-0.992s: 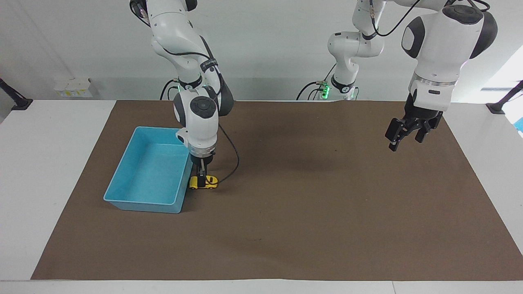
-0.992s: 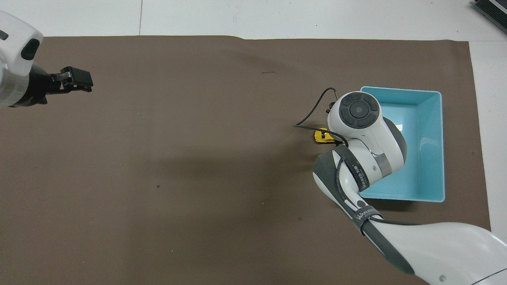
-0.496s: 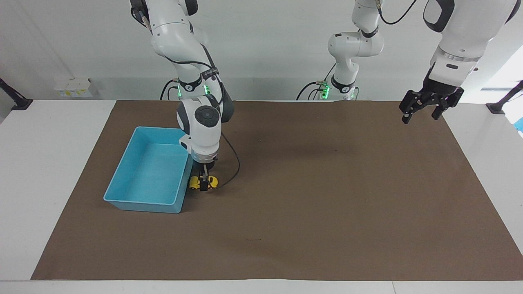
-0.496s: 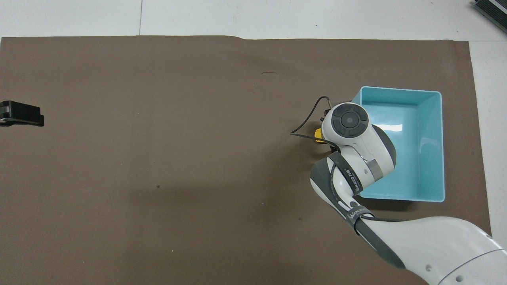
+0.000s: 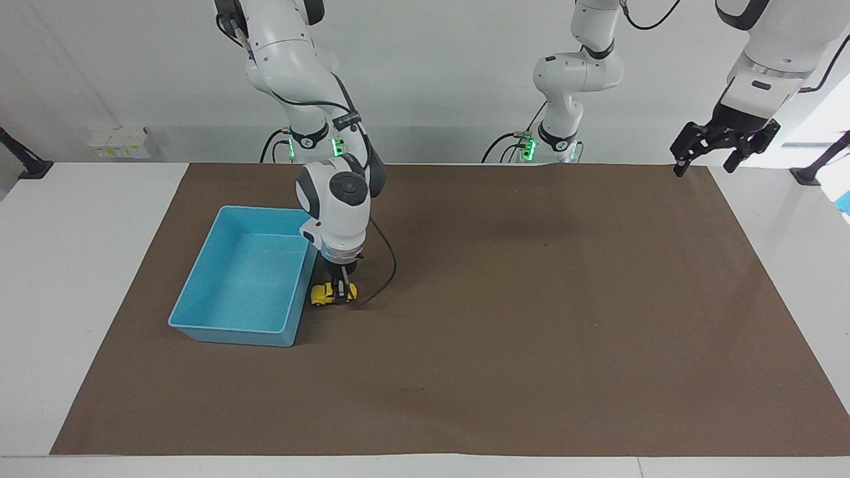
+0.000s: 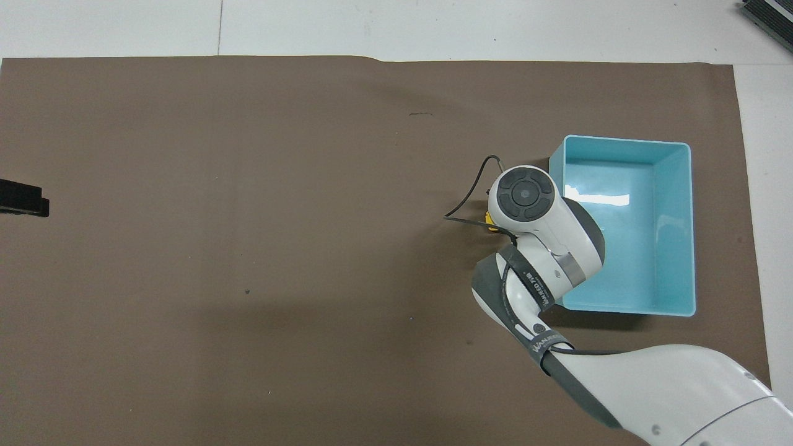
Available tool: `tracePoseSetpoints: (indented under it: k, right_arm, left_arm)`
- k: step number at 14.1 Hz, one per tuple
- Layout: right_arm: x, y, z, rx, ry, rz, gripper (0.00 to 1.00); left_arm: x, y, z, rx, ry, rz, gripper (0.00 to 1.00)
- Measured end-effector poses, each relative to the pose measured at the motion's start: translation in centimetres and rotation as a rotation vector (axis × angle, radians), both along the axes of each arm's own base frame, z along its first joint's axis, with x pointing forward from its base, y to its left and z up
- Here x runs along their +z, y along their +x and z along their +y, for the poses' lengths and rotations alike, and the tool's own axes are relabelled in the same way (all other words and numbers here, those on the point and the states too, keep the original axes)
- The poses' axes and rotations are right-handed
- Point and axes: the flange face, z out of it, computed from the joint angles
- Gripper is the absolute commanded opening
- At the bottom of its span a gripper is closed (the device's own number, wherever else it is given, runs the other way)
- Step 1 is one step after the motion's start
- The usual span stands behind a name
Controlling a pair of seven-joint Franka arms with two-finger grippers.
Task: Wind up and store yellow beetle car
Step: 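Grasp the yellow car with the right gripper while the left arm retracts, then lift the yellow car and lower it into the blue bin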
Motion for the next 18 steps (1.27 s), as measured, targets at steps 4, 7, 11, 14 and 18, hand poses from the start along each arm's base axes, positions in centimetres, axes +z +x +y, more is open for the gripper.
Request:
tracePoseSetpoints:
  k: [4, 7, 11, 14, 18]
  right_arm:
    - [3.9, 0.9, 1.8, 0.002, -0.015, -0.021, 0.00]
    - [7.1, 0.9, 2.2, 0.027, -0.013, -0.046, 0.00]
    - [12.0, 0.2, 1.3, 0.154, -0.020, -0.042, 0.00]
    - [15.5, 0.0, -0.7, 0.252, -0.011, -0.030, 0.00]
    - [18.4, -0.6, -2.2, 0.408, 0.037, 0.004, 0.00]
  left_arm:
    - [0.9, -0.7, -2.0, -0.031, -0.022, 0.015, 1.00]
    - [1.6, -1.5, -2.8, -0.032, -0.107, 0.021, 1.00]
    - [2.8, -2.6, -2.2, -0.026, -0.107, 0.013, 1.00]
    - [2.7, -2.9, -1.9, -0.029, -0.087, 0.035, 1.00]
    - [2.4, -3.5, -2.0, -0.032, -0.085, 0.079, 1.00]
